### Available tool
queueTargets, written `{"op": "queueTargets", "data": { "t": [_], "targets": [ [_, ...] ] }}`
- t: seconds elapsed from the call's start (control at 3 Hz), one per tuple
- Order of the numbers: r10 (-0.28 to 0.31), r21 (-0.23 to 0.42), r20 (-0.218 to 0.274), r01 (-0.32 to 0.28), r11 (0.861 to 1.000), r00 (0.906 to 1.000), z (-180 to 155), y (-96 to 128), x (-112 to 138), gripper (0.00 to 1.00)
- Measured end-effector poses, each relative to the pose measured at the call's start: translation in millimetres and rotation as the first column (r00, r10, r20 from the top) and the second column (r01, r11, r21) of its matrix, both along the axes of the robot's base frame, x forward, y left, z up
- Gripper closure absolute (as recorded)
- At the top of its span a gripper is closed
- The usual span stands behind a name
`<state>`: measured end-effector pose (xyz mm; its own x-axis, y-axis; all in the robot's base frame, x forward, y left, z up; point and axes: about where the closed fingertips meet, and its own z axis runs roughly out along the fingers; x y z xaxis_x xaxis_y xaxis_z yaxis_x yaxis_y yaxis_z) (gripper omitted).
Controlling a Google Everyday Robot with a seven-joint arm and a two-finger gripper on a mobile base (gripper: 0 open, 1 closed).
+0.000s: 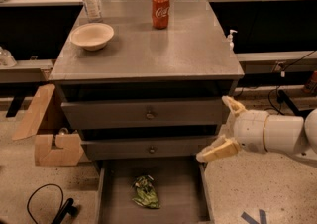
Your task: Place green jalapeno chip bag into bottom drawer
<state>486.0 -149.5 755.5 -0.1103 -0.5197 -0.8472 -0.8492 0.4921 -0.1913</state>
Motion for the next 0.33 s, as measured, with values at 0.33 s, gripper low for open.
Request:
{"op": "queueTargets", "data": {
  "t": [0.33],
  "targets": [
    [-0.034,-0.051,0.094,0.039,0.998,0.9950,49.4,6.1,-11.3,0.00]
  ]
}}
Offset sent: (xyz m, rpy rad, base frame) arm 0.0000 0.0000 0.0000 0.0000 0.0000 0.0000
